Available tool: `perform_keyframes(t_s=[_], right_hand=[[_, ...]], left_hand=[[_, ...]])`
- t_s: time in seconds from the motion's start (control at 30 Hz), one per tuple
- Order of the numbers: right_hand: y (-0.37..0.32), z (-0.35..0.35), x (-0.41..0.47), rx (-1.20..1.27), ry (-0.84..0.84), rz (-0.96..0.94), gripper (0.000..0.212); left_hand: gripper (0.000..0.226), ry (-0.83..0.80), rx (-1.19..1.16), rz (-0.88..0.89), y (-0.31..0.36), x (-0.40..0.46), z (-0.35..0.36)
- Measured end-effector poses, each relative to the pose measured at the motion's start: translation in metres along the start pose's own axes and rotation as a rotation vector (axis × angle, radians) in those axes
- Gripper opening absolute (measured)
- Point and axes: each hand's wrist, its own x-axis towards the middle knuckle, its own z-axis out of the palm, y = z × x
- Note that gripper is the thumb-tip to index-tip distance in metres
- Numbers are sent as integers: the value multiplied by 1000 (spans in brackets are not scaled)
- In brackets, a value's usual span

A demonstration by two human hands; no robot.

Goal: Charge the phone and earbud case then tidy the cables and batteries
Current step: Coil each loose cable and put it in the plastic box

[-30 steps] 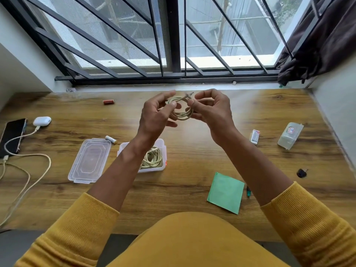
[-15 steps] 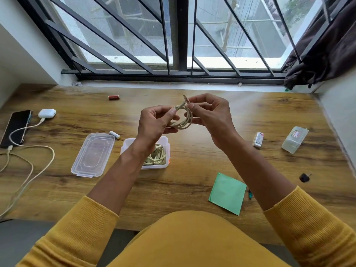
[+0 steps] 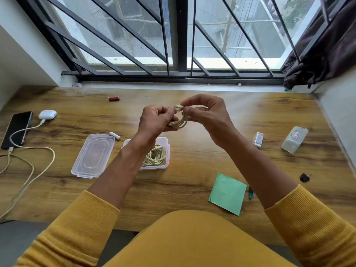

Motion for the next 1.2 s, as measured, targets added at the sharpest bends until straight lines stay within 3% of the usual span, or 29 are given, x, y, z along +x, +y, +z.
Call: perform_keyframes(t_s=[0.13, 0.23, 0.37, 0.67, 0.8, 0.93, 1.2], right_hand=[[-3, -7, 1, -19, -122, 14, 15], [-5, -11, 2, 22, -194, 64, 21], [-7, -13, 2, 44, -190, 131, 23], [5, 3, -2, -64, 92, 119, 6], [7, 5, -4, -118, 202, 75, 19], [4, 2, -3, -129, 201, 81, 19], [-2, 3, 2, -176, 107, 98, 7]], left_hand=[[21, -54, 34, -30, 1, 0, 2], [25, -185, -10, -71, 5, -2, -1], [26, -337, -116, -115, 13, -5, -6], [25, -370, -70, -87, 18, -13, -8], [29, -310, 51, -38, 17, -9, -4], [27, -230, 82, -26, 13, -6, 0], [31, -220, -133, -149, 19, -6, 5]])
